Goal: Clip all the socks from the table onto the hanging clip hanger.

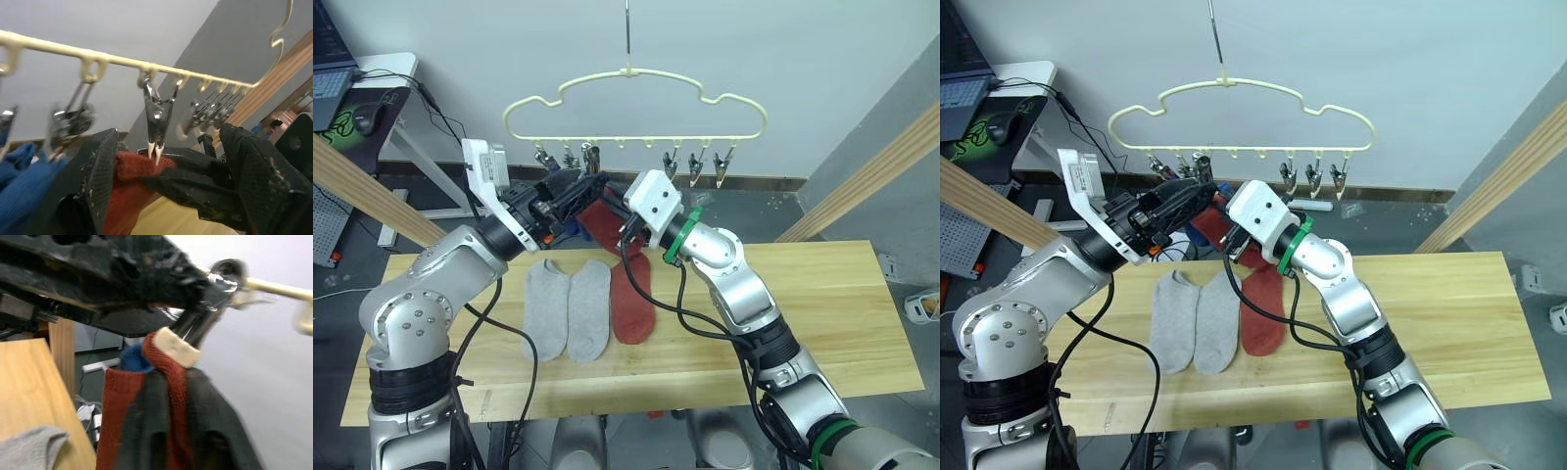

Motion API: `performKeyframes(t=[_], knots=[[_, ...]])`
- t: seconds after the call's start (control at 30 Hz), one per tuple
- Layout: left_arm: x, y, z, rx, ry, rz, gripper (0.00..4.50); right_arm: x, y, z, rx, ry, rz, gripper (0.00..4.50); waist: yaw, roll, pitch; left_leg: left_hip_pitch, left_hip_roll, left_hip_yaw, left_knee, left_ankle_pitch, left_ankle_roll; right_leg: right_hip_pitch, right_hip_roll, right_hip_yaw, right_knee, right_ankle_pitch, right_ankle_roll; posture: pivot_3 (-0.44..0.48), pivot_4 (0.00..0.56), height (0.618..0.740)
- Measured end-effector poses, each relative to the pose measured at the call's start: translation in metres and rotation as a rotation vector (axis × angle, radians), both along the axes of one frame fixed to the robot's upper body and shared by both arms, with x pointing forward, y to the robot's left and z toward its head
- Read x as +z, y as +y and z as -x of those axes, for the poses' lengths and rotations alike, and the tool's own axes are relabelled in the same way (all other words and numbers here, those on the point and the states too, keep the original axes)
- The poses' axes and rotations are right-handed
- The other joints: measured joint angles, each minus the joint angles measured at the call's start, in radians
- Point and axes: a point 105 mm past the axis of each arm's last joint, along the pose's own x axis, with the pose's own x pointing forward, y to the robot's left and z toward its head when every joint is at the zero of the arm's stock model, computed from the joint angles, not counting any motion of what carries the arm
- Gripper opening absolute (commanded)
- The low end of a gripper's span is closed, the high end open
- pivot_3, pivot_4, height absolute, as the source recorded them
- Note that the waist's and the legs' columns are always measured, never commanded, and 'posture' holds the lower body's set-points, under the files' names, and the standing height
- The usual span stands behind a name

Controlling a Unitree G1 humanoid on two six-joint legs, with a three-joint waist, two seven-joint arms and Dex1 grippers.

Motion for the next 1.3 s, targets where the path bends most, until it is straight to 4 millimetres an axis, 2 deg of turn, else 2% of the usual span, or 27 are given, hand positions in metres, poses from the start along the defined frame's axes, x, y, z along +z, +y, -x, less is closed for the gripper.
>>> performKeyframes(t=[0.03, 0.2, 0.4, 0.53, 0.67, 0.8, 0.9, 0.97, 1.1, 1.3], knots=[[0.0, 0.0, 0.0, 0.001, -0.001, -0.004, 3.5, -0.002, 0.0, 0.0, 0.003, 0.001, 0.011, 2.01, 0.0, 0.0, 0.0, 0.0, 0.0, 0.0, 0.0, 0.0, 0.0, 0.0, 0.0, 0.0, 0.0, 0.0, 0.0, -0.131, 0.334, 0.74], [-0.004, -0.001, 0.004, 0.004, -0.014, -0.056, 3.5, -0.007, -0.007, 0.003, -0.008, -0.017, 0.098, 2.01, 0.0, 0.0, 0.0, 0.0, 0.0, 0.0, 0.0, 0.0, 0.0, 0.0, 0.0, 0.0, 0.0, 0.0, 0.0, -0.131, 0.334, 0.74], [-0.02, 0.004, 0.015, 0.026, -0.056, -0.216, 3.5, -0.026, -0.037, 0.02, -0.035, 0.048, 0.163, 2.01, 0.001, 0.0, 0.0, 0.0, 0.0, 0.0, -0.001, 0.0, 0.0, 0.0, -0.001, 0.0, -0.001, 0.0, 0.0, -0.13, 0.329, 0.74], [-0.033, 0.011, 0.019, 0.047, -0.078, -0.294, 3.5, -0.032, -0.048, 0.035, -0.04, 0.102, 0.175, 2.01, 0.0, 0.0, -0.001, 0.0, -0.001, 0.0, -0.001, 0.0, 0.0, 0.0, -0.001, 0.0, 0.0, 0.0, 0.0, -0.128, 0.324, 0.74], [-0.042, 0.013, 0.028, 0.04, -0.104, -0.343, 3.5, -0.034, -0.064, 0.039, -0.107, 0.18, 0.121, 2.01, 0.001, 0.0, -0.001, 0.0, -0.001, -0.001, 0.0, 0.0, 0.001, 0.0, 0.0, 0.0, 0.001, 0.0, 0.0, -0.131, 0.31, 0.74], [-0.053, 0.015, 0.039, -0.013, -0.107, -0.383, 3.5, -0.026, -0.088, 0.04, -0.252, 0.257, -0.017, 2.01, 0.001, -0.001, -0.008, 0.0, 0.0, 0.0, 0.0, 0.0, 0.0, 0.0, 0.003, 0.0, 0.0, 0.0, 0.0, -0.136, 0.292, 0.74], [-0.053, 0.016, 0.045, -0.05, -0.13, -0.417, 3.5, -0.021, -0.103, 0.036, -0.343, 0.272, -0.059, 2.01, 0.0, -0.002, -0.011, 0.0, -0.001, 0.0, 0.0, 0.0, 0.0, -0.001, 0.003, 0.0, 0.0, 0.0, -0.001, -0.138, 0.274, 0.74], [-0.053, 0.017, 0.047, -0.07, -0.136, -0.431, 3.5, -0.02, -0.106, 0.036, -0.37, 0.28, -0.074, 2.01, 0.0, -0.002, -0.02, 0.0, -0.001, 0.0, -0.001, 0.0, 0.0, -0.001, 0.004, 0.0, 0.0, 0.0, 0.0, -0.136, 0.264, 0.74], [-0.05, 0.016, 0.049, -0.097, -0.152, -0.437, 3.5, -0.019, -0.108, 0.035, -0.407, 0.294, -0.101, 1.16, -0.001, -0.003, -0.037, 0.0, -0.001, 0.0, -0.001, -0.001, 0.003, -0.001, 0.006, 0.0, 0.0, 0.0, 0.0, -0.133, 0.244, 0.74], [-0.043, 0.011, 0.047, -0.102, -0.193, -0.43, 3.5, -0.016, -0.102, 0.031, -0.422, 0.297, -0.131, 1.16, -0.001, -0.005, -0.067, 0.0, -0.001, 0.0, 0.0, -0.002, 0.004, 0.0, 0.007, 0.0, 0.0, 0.0, -0.001, -0.121, 0.224, 0.74]])
